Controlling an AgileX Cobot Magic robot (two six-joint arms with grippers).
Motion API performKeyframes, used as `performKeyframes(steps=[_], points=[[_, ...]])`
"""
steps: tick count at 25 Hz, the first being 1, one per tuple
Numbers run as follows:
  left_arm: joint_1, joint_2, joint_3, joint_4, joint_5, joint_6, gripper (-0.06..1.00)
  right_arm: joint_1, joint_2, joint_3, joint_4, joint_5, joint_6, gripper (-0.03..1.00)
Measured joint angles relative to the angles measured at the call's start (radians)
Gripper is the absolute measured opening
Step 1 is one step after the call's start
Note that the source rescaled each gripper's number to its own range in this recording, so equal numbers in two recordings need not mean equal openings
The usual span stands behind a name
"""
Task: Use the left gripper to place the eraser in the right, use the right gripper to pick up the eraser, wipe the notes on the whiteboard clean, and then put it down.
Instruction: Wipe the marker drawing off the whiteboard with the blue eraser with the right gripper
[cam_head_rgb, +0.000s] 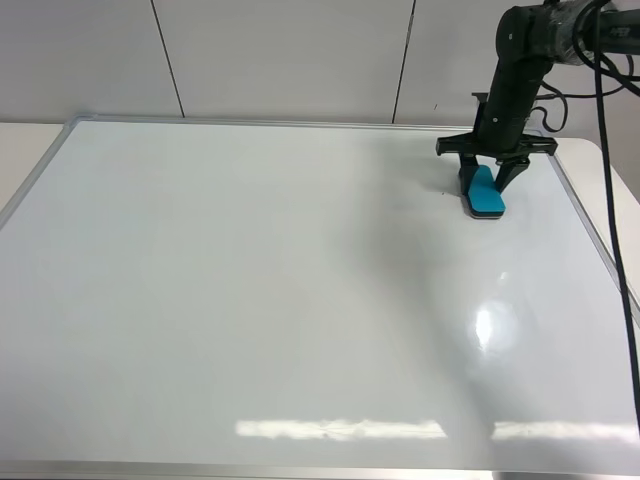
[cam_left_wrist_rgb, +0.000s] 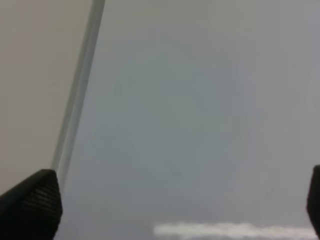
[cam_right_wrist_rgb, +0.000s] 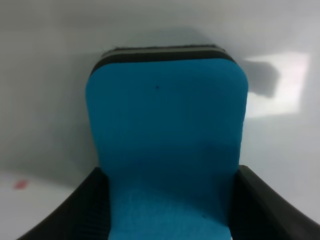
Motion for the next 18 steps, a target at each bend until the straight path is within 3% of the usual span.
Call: performKeyframes(steps=[4, 9, 12, 18], points=[[0.000, 0.000, 0.000, 0.000, 0.000, 0.000, 1.00, -0.045, -0.010, 0.030, -0.111, 0.003, 0.014, 0.04], [0.000, 0.000, 0.000, 0.000, 0.000, 0.000, 1.00, -0.029, -0.011, 0.035, -0.137, 0.005, 0.025, 0.04], [0.000, 0.000, 0.000, 0.000, 0.000, 0.000, 1.00, 0.033, -0.011, 0.037, -0.160, 0.015, 0.026, 0.04], [0.000, 0.000, 0.000, 0.000, -0.001, 0.000, 1.00, 0.241, -0.011, 0.040, -0.126, 0.001, 0.019, 0.04]])
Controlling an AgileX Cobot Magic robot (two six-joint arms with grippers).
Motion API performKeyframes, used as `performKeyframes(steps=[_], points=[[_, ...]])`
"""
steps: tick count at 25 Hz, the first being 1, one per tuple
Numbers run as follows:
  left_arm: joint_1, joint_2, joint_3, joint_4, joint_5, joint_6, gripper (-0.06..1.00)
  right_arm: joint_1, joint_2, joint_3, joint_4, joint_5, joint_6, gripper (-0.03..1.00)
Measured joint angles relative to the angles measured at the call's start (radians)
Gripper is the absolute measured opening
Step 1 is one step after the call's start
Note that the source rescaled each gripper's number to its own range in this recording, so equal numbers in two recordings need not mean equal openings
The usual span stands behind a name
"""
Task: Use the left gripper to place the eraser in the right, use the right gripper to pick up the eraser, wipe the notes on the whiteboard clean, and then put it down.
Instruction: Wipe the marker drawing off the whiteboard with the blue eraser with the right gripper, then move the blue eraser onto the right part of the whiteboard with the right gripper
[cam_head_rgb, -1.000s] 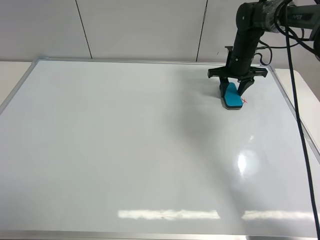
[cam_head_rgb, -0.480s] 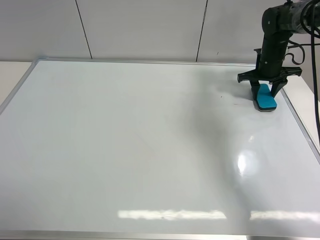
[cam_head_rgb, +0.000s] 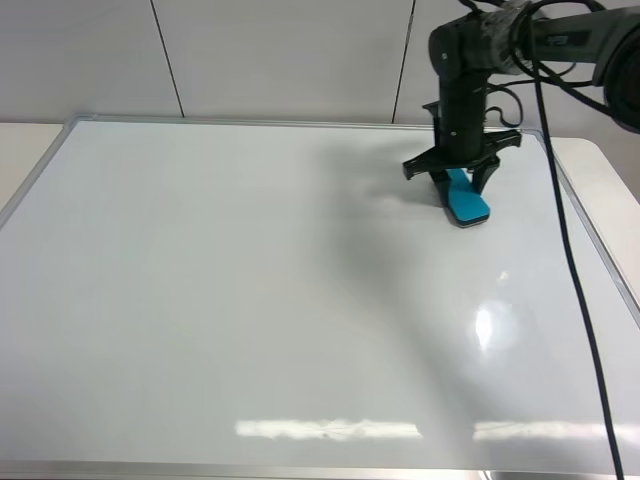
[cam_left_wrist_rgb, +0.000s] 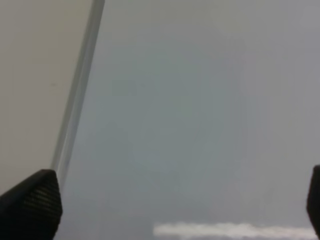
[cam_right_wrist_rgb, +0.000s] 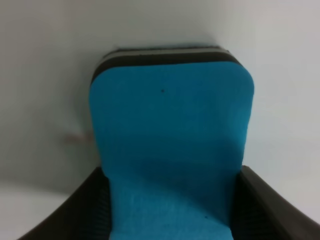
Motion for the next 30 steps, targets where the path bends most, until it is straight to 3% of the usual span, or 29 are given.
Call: performKeyframes(steps=[7, 18, 30], points=[[0.000, 0.000, 0.000, 0.000, 0.000, 0.000, 1.00, 0.133, 0.000, 0.000, 0.044, -0.047, -0.010, 0.04], [0.000, 0.000, 0.000, 0.000, 0.000, 0.000, 1.00, 0.155, -0.043, 0.019, 0.076, -0.019, -0.007, 0.04], [0.000, 0.000, 0.000, 0.000, 0.000, 0.000, 1.00, 0.174, -0.372, 0.024, 0.102, -0.016, 0.125, 0.04]])
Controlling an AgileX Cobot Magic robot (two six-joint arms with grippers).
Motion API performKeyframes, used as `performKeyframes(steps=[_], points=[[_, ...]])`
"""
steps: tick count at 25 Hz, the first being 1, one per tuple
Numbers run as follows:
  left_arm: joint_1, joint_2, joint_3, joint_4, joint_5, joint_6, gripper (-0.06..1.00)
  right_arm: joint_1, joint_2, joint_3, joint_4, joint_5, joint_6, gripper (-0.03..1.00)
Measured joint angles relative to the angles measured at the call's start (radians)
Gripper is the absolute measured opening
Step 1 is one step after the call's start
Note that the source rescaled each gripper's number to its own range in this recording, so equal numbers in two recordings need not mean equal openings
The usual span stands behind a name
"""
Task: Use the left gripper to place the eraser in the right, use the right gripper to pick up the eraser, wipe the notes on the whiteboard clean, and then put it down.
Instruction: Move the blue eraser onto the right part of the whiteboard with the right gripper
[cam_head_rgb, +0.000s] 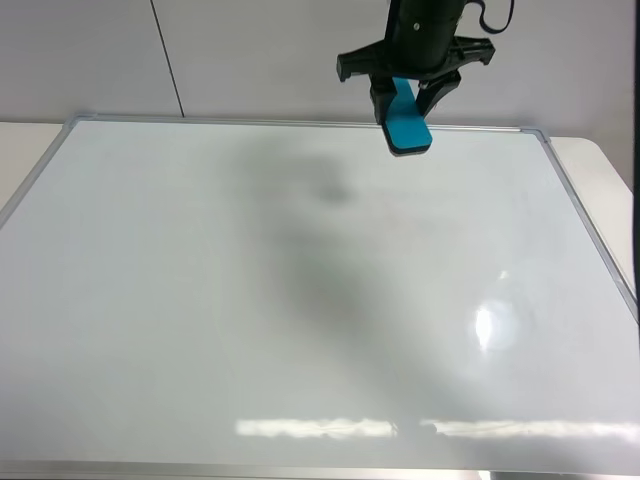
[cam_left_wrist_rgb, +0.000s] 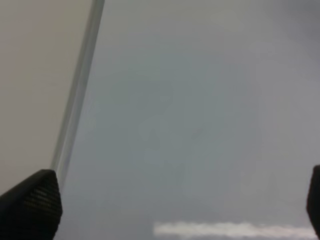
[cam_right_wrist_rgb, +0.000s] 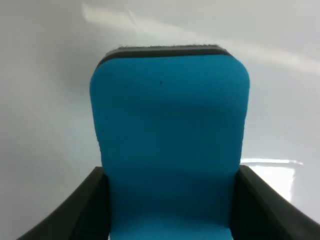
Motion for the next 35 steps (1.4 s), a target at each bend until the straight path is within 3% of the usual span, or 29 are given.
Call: performKeyframes(steps=[6, 13, 16, 20, 24, 27, 35], points=[[0.000, 0.000, 0.000, 0.000, 0.000, 0.000, 1.00, -0.083, -0.140, 0.100, 0.090, -0.041, 0.018, 0.04], [0.000, 0.000, 0.000, 0.000, 0.000, 0.000, 1.00, -0.226, -0.381, 0.600, 0.229, -0.418, 0.002, 0.04], [0.000, 0.000, 0.000, 0.000, 0.000, 0.000, 1.00, -0.268, -0.445, 0.808, 0.288, -0.517, -0.019, 0.04], [0.000, 0.000, 0.000, 0.000, 0.000, 0.000, 1.00, -0.276, -0.449, 0.925, 0.312, -0.529, -0.024, 0.04], [0.000, 0.000, 0.000, 0.000, 0.000, 0.000, 1.00, -0.276, -0.433, 0.986, 0.316, -0.466, -0.024, 0.04], [0.000, 0.000, 0.000, 0.000, 0.000, 0.000, 1.00, -0.239, -0.405, 1.004, 0.256, -0.422, 0.012, 0.04], [0.000, 0.000, 0.000, 0.000, 0.001, 0.000, 1.00, -0.154, -0.319, 1.045, 0.150, -0.453, 0.115, 0.04]])
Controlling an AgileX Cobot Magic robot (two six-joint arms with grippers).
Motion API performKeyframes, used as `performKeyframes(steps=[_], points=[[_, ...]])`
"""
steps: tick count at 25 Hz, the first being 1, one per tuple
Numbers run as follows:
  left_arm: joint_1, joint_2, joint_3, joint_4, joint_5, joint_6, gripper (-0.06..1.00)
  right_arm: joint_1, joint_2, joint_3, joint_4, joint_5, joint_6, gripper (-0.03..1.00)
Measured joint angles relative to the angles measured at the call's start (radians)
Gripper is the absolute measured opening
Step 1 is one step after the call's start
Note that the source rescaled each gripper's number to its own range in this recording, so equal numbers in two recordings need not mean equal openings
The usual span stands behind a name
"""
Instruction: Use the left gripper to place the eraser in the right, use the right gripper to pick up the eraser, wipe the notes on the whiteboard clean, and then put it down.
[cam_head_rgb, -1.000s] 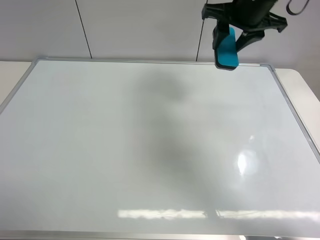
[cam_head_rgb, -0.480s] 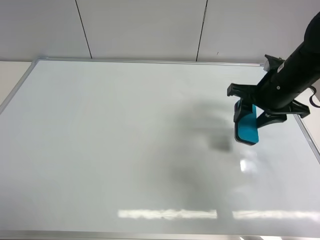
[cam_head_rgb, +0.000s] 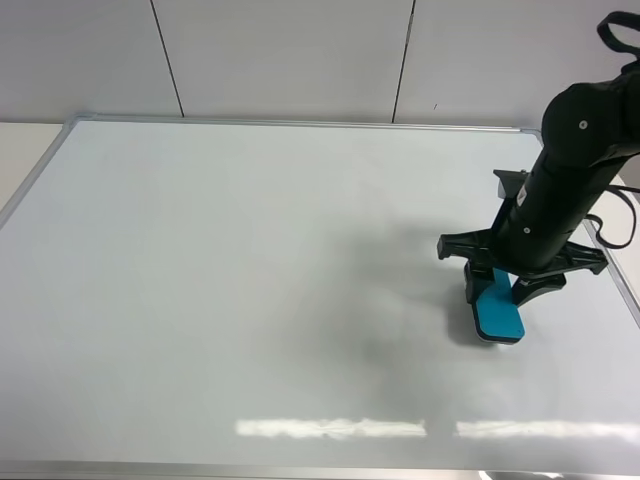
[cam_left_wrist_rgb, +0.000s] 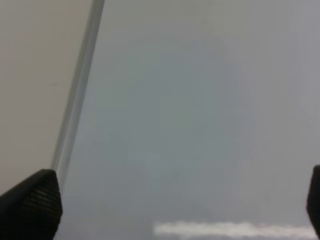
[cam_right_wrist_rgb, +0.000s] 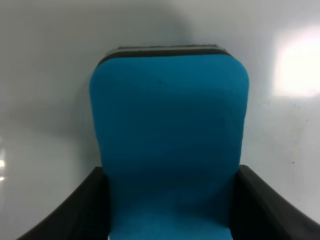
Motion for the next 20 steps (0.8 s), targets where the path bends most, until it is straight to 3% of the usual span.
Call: performKeyframes(steps=[11, 12, 15, 16, 17, 20], points=[[0.000, 0.000, 0.000, 0.000, 0.000, 0.000, 1.00, 0.027, 0.021, 0.001, -0.025, -0.043, 0.004, 0.06], [0.000, 0.000, 0.000, 0.000, 0.000, 0.000, 1.00, 0.027, 0.021, 0.001, -0.025, -0.043, 0.004, 0.15], [0.000, 0.000, 0.000, 0.000, 0.000, 0.000, 1.00, 0.027, 0.021, 0.001, -0.026, -0.048, 0.004, 0.69], [0.000, 0.000, 0.000, 0.000, 0.000, 0.000, 1.00, 0.029, 0.021, 0.001, -0.028, -0.050, 0.004, 0.82], [0.000, 0.000, 0.000, 0.000, 0.000, 0.000, 1.00, 0.032, 0.021, 0.001, -0.033, -0.050, 0.004, 0.89], [0.000, 0.000, 0.000, 0.000, 0.000, 0.000, 1.00, 0.036, 0.021, 0.001, -0.050, -0.051, 0.004, 0.98]])
